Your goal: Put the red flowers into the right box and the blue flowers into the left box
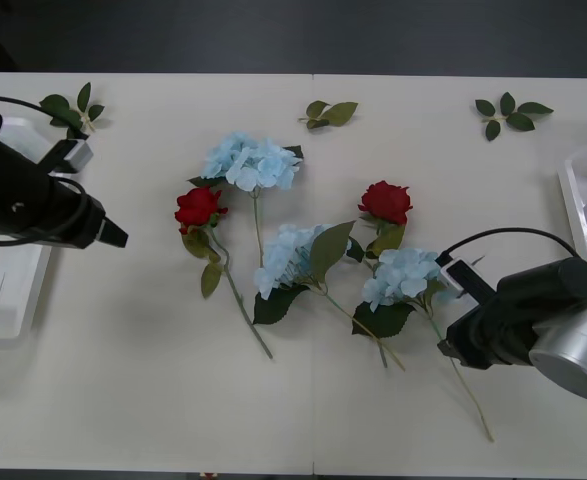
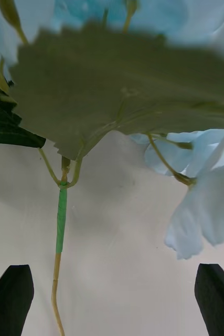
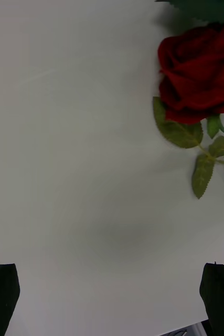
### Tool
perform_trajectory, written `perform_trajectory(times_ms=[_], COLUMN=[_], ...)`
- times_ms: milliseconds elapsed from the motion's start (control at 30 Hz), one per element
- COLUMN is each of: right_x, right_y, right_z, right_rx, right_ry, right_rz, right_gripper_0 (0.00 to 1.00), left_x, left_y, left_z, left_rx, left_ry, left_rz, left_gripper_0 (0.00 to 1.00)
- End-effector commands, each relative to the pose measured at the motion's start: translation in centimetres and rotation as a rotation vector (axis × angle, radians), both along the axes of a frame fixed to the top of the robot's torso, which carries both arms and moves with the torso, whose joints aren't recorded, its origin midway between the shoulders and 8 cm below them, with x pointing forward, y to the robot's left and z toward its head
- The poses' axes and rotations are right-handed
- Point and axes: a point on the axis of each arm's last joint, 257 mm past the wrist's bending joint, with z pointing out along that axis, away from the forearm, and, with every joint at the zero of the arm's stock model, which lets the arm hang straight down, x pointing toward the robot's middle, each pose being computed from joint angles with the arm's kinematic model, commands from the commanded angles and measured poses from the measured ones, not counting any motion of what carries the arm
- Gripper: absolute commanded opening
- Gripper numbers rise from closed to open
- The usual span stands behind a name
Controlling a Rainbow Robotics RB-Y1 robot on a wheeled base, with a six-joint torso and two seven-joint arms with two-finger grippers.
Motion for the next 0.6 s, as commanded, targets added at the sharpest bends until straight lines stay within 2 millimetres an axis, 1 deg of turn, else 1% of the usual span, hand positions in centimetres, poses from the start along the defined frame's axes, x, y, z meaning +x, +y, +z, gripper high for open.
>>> perform_trajectory(times_ms=[33,133,200,233,300,333,400,433,467,533,567,600], right_x=[1.1,1.4,1.6,1.5,1.8,1.8,1.9,1.9,2.0,2.1,2.1,2.2], right_y=[1.3,1.8,2.0,2.0,2.5,2.4,2.7,2.7,2.7,2.8,2.9,2.8], right_z=[-0.2,-0.9,-1.4,-1.6,-1.8,-1.9,-2.1,-2.2,-2.2,-2.4,-2.4,-2.4], right_rx=[0.008,0.002,0.003,0.005,0.013,0.01,0.014,0.013,0.013,0.013,0.013,0.014], right_ry=[-0.021,-0.026,-0.026,-0.021,-0.023,-0.022,-0.022,-0.02,-0.022,-0.02,-0.022,-0.022], right_rz=[-0.005,-0.001,0.002,-0.001,-0.005,-0.006,-0.008,-0.009,-0.011,-0.013,-0.011,-0.01], right_gripper_0=[0.89,0.88,0.86,0.85,0.79,0.78,0.68,0.62,0.58,0.44,0.38,0.28], left_x=[0.2,0.4,0.7,0.8,1.2,1.3,1.4,1.4,1.4,1.3,1.2,1.2], left_y=[-3.7,-6.2,-7.6,-7.9,-9.2,-9.5,-10.6,-11.0,-11.2,-12.1,-12.3,-12.5], left_z=[-0.2,-1.5,-2.3,-2.5,-3.4,-3.6,-4.1,-4.5,-4.6,-5.1,-5.2,-5.5], left_rx=[-0.021,-0.038,-0.049,-0.051,-0.049,-0.052,-0.058,-0.06,-0.064,-0.078,-0.079,-0.081], left_ry=[-0.055,-0.078,-0.093,-0.099,-0.121,-0.125,-0.138,-0.141,-0.14,-0.136,-0.136,-0.132], left_rz=[0.019,0.036,0.05,0.053,0.068,0.073,0.09,0.103,0.108,0.125,0.13,0.139], left_gripper_0=[1.0,1.0,1.0,1.0,1.0,1.0,1.0,1.0,1.0,1.0,1.0,1.0])
